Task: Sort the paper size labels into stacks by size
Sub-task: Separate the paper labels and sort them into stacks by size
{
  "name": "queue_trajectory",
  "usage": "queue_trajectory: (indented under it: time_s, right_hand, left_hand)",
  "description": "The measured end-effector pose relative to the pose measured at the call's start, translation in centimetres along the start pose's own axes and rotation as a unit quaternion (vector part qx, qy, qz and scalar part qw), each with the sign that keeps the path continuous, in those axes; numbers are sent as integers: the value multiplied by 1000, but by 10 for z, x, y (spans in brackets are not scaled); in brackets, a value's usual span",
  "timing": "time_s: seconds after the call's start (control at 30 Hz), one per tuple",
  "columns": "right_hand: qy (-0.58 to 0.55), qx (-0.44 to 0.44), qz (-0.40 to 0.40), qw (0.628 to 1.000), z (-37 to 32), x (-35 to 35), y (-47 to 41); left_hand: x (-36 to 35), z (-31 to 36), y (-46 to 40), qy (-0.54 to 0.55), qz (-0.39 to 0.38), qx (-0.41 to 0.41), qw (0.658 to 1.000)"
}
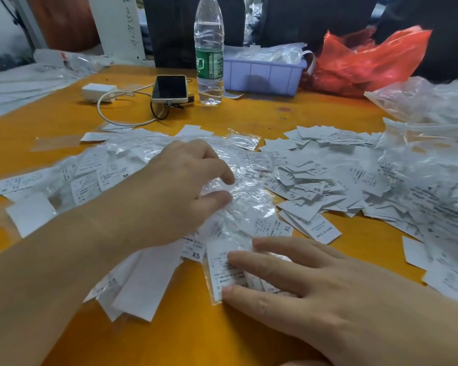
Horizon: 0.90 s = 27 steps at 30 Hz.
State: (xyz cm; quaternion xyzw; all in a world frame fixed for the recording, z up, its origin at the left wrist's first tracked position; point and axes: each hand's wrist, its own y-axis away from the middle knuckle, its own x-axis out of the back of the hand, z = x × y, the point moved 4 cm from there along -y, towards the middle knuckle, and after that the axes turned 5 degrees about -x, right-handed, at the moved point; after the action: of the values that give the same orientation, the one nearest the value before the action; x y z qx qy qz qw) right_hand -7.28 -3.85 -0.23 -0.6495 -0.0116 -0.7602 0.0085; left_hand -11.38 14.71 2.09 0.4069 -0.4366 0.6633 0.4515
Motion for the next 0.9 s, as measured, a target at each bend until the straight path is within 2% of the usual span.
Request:
queue_trajectory:
  time_s: [0.07,0.13,0.2,0.37,0.47,0.53,0.63,0.8,0.9]
  right_hand:
    - [7,20,28,999,6,0,1]
    - [-42,-3,-6,999,4,5,2]
    - [-42,-8,-10,999,5,4,5]
    - [-39,-2,-22,999,4,7,5]
    - [-48,4,-20,999,4,8,6]
    - [-58,-6,-27,998,4,9,6]
    - [-72,-7,-42,996,3,10,4]
    - [-64,9,-52,997,5,12,4]
    - [-62,4,-17,998,8,16,3]
  left_hand:
    - [-6,5,-1,2,-7,-4,1000]
    - [-13,11,-3,-28,-11,-7,1000]
    - [-20,13,-7,-61,-8,-1,998]
    - [-17,11,-11,-97,45,9,994]
    - [-19,18,-8,-54,13,11,998]
    - [-22,19,-8,-84,-10,15,996]
    - [-18,13,-10,-123,18,21,992]
    - [-9,13,-8,-13,29,19,999]
    - [-2,20,-3,19,10,-11,1000]
